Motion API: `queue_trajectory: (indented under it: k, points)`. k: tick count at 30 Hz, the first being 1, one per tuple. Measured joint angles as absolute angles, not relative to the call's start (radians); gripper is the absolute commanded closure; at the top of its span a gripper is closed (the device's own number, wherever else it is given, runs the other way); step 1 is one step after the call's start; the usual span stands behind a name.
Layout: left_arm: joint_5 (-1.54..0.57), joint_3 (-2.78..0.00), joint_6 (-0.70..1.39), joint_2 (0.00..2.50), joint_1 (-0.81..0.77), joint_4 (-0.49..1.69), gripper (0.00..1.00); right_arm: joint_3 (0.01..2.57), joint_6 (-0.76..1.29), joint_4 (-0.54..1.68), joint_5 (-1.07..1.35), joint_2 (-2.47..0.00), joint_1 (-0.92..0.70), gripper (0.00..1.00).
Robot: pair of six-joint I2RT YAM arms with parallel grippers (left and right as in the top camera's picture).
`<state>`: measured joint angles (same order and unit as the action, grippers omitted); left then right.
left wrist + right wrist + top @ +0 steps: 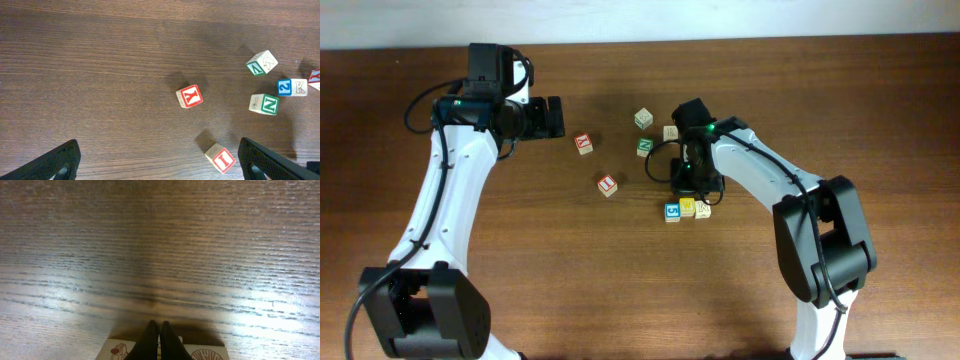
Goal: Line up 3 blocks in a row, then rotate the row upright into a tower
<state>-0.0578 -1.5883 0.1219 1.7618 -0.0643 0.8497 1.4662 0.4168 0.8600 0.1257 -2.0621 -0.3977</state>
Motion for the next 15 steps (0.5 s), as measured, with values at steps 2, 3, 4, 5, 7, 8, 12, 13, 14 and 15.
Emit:
queue_trajectory:
  k: [2, 3, 4, 5, 7, 8, 12, 13, 14, 15]
  points:
    - [-0.058, -1.588, 0.122, 1.762, -0.064, 0.849, 0.01, 1.466, 0.413, 0.860, 0.126, -2.062, -0.405, 0.94]
    - [-0.058, -1.588, 0.122, 1.762, -0.064, 0.850, 0.01, 1.466, 0.411, 0.860, 0.126, -2.062, -0.413, 0.94]
    - [-0.058, -1.588, 0.122, 1.762, -0.064, 0.850, 0.01, 1.466, 0.411, 0.862, 0.126, -2.062, -0.419, 0.94]
    - [-0.058, -1.588, 0.122, 1.762, -0.064, 0.850, 0.01, 1.466, 0.410, 0.866, 0.126, -2.062, -0.424, 0.94]
    - [-0.058, -1.588, 0.122, 1.762, -0.064, 0.850, 0.01, 1.466, 0.410, 0.882, 0.126, -2.062, -0.427, 0.95]
    - [-0.058, -1.588, 0.122, 1.762, -0.064, 0.849, 0.01, 1.466, 0.410, 0.889, 0.126, -2.062, -0.427, 0.95]
    - [-0.058, -1.588, 0.122, 1.762, -0.064, 0.850, 0.01, 1.466, 0.409, 0.890, 0.126, -2.062, -0.427, 0.95]
    - [-0.058, -1.588, 0.122, 1.762, -0.064, 0.850, 0.01, 1.466, 0.408, 0.890, 0.126, -2.062, -0.427, 0.95]
    - [-0.058, -1.588, 0.122, 1.762, -0.064, 0.850, 0.01, 1.466, 0.407, 0.890, 0.126, -2.062, -0.427, 0.95]
    - [-0.058, -1.588, 0.122, 1.762, -0.064, 0.850, 0.01, 1.466, 0.408, 0.890, 0.126, -2.062, -0.427, 0.95]
